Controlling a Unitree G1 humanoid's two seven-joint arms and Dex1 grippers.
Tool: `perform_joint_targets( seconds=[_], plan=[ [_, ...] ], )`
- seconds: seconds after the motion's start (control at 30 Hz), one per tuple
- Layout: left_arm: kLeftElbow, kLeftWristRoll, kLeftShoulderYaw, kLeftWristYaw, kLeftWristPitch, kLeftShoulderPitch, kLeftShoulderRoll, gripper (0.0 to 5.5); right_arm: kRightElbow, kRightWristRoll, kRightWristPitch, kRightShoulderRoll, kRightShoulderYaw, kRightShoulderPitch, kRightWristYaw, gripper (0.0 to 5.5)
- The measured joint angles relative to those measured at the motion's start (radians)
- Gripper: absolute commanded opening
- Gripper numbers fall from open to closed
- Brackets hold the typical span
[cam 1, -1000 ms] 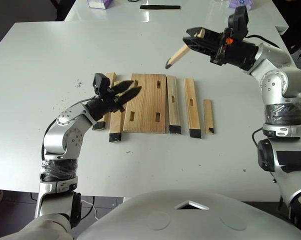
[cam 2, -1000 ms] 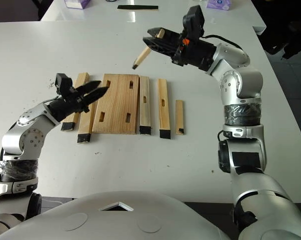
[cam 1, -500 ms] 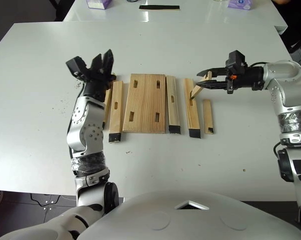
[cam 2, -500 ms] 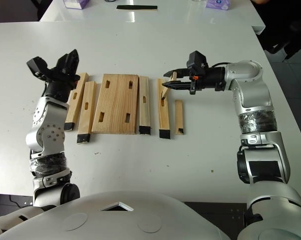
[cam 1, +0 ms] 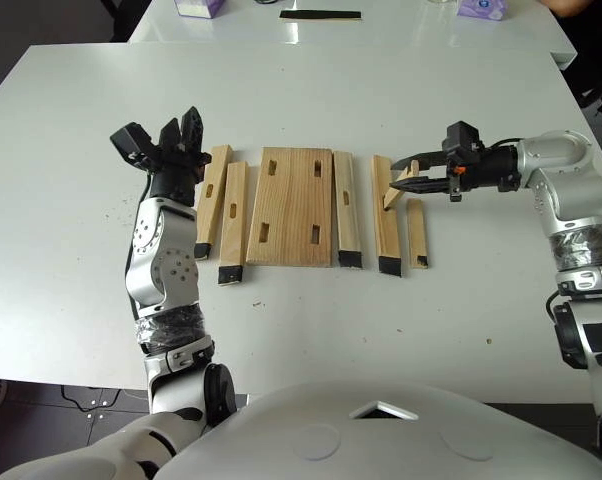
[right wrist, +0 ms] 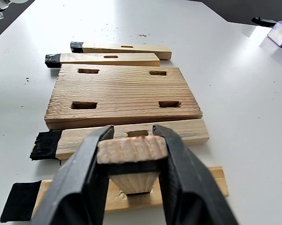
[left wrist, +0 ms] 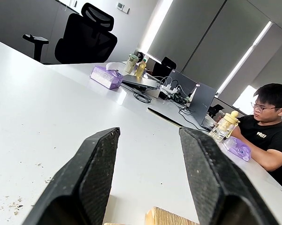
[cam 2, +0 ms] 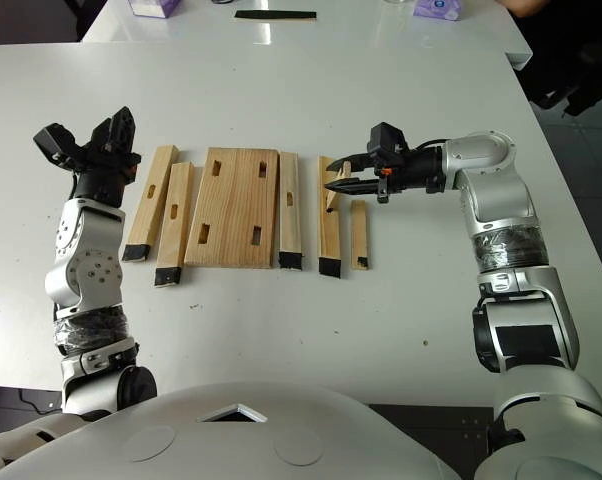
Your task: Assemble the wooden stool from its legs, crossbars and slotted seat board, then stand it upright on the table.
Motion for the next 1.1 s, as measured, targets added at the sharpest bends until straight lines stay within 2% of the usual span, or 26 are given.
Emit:
perform_joint_targets(
  seconds=[0.23, 0.53, 1.1],
  plan=[
    [-0.005, 0.000, -0.019, -0.006, -0.004, 0.009, 0.000, 2.37, 0.039, 0.003, 0.114, 0.004, 0.030, -0.061, 0.044, 1.32],
    [0.013, 0.034, -0.043, -0.022, -0.007, 0.009, 0.002, 2.37, 0.103, -0.027, 0.007, 0.035, 0.062, -0.085, 0.030, 1.32],
    [0.058, 0.044, -0.060, -0.064, -0.009, -0.020, 0.016, 2.37, 0.092, -0.011, 0.058, 0.042, 0.048, -0.073, -0.001, 1.31]
  ],
)
